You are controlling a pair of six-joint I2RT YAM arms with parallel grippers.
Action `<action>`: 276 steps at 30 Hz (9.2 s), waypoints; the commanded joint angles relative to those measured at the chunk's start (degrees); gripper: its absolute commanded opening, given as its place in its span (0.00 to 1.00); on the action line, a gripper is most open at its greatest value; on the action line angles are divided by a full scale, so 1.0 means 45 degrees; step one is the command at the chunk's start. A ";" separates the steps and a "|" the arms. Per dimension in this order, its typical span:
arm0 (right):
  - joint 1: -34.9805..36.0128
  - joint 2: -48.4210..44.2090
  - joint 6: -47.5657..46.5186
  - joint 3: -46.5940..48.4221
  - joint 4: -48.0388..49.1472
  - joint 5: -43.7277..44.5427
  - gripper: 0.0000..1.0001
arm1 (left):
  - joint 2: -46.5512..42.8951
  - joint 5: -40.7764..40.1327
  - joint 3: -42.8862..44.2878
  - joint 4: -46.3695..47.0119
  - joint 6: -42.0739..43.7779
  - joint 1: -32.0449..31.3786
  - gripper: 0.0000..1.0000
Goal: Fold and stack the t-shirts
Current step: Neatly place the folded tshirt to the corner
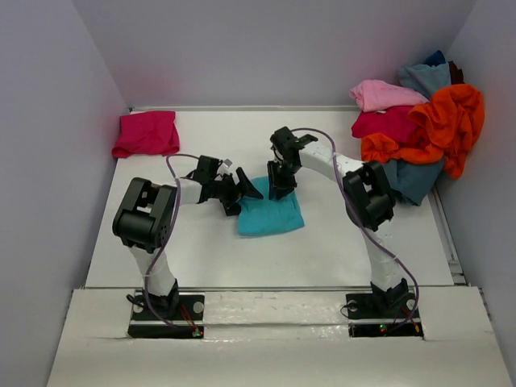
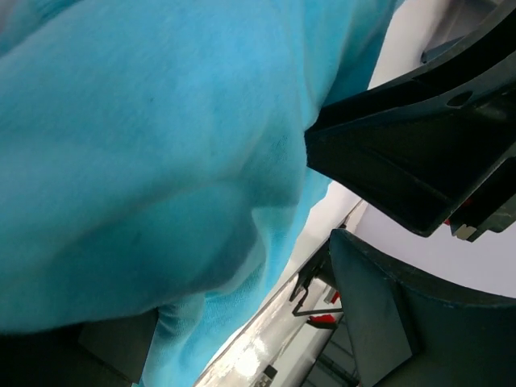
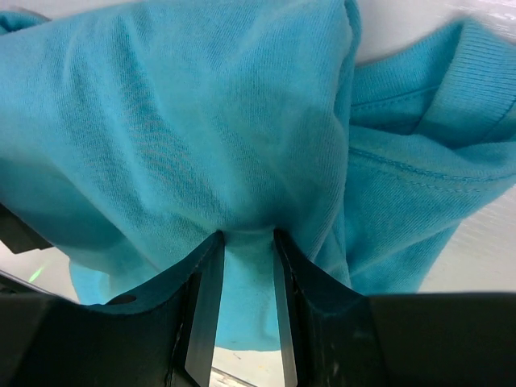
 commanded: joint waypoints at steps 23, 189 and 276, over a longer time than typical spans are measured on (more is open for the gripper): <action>-0.0174 -0.0380 -0.0012 -0.0169 0.0115 0.0127 0.37 | 0.1474 -0.2623 0.0251 -0.2409 0.1367 -0.0536 0.06; -0.0721 -0.3310 0.1512 -0.3099 -0.2189 0.2451 0.85 | 0.2958 -1.0279 1.2147 -0.2663 0.4044 0.6827 0.06; -0.0487 -0.3738 0.1160 -0.5501 -0.0627 0.1259 0.86 | 0.5244 -1.1199 1.4902 -0.7821 0.3125 0.5499 0.90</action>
